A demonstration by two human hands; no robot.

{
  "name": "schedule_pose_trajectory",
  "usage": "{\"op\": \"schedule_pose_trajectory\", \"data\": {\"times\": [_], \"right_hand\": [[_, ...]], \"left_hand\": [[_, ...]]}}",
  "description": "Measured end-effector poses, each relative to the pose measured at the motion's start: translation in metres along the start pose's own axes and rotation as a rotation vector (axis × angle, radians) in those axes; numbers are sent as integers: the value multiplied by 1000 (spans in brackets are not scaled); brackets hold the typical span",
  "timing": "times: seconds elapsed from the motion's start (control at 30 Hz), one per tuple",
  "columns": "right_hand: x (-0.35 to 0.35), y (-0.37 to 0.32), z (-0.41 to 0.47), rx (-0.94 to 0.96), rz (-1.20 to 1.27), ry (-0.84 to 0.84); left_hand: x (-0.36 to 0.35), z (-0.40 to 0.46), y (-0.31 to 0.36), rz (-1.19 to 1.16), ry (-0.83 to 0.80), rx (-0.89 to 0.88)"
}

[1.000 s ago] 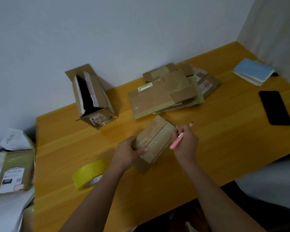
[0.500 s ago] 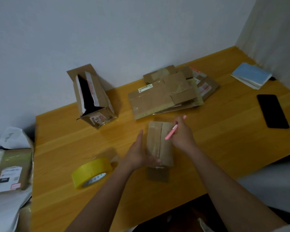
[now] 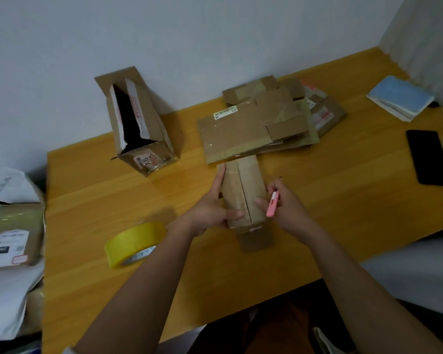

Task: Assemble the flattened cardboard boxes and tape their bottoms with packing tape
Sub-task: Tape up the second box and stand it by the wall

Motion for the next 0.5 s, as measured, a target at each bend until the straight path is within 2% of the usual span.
{"op": "schedule_pose_trajectory", "data": {"times": [0.13,0.33,0.5], "right_hand": [[4,-3,0,111,-57,139],[-2,4,-6,6,60,5],[-5,6,-16,24,11,49]], "left_hand": [[-9,7,5,3,129,-64],[-5,-3,0,52,228,-187],[-14,-10,-8,-10,212,-161]]}}
Point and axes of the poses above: each hand's wrist, its own z-axis towards the middle knuckle, its own x-axis out of the back of the hand, y = z × x, the point moved 5 cm from there along z, towards the middle knuckle, and after that the axes turned 3 degrees about -z, right-handed, at the moved point
